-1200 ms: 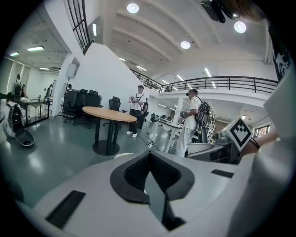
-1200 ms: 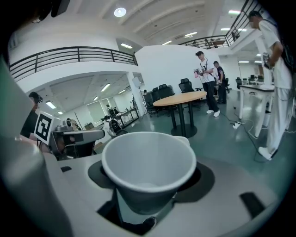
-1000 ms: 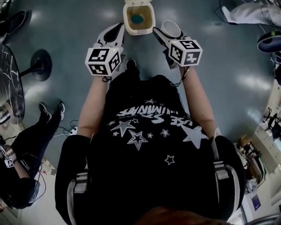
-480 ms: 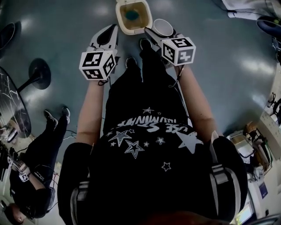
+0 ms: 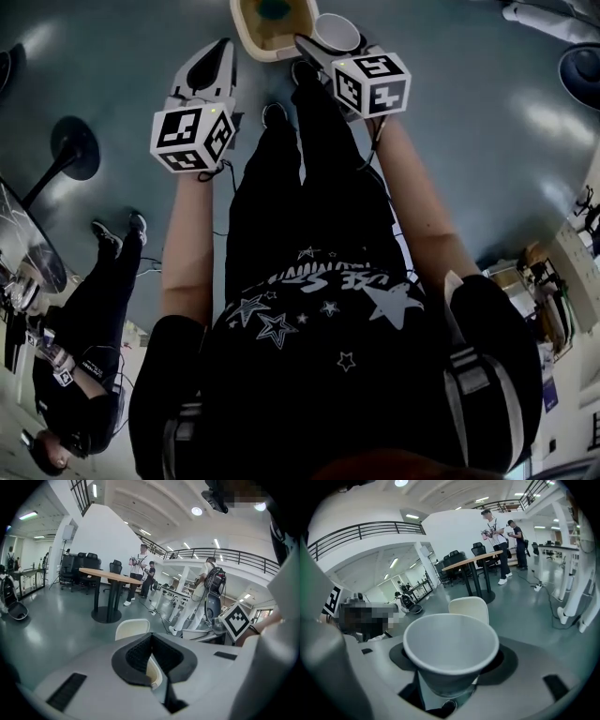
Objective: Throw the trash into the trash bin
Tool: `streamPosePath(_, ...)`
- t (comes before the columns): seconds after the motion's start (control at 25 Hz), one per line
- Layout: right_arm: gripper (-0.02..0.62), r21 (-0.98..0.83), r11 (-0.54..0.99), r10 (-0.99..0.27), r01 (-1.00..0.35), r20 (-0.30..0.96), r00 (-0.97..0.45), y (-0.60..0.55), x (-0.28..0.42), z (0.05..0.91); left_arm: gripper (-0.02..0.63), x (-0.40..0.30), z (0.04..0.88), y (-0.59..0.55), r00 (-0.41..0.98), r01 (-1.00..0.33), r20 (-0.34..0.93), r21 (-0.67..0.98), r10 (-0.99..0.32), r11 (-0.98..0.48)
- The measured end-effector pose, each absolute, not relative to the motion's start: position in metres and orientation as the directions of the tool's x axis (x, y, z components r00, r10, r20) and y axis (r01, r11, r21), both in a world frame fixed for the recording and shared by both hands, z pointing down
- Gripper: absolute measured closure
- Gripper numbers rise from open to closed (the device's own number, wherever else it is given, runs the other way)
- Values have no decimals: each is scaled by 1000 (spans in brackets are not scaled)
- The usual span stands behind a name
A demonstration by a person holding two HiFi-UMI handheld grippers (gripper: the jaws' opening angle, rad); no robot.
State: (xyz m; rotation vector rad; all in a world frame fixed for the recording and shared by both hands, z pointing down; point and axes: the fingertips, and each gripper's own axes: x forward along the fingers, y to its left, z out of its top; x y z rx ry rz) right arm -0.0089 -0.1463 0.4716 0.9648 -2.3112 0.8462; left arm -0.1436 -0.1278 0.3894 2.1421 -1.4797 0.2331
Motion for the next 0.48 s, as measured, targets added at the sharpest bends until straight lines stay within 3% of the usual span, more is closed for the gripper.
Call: streamPosePath(0.48, 288, -409, 617, -304, -672, 664, -683, -142, -27, 537, 595, -107, 454, -141, 392, -907, 490, 348, -778, -237)
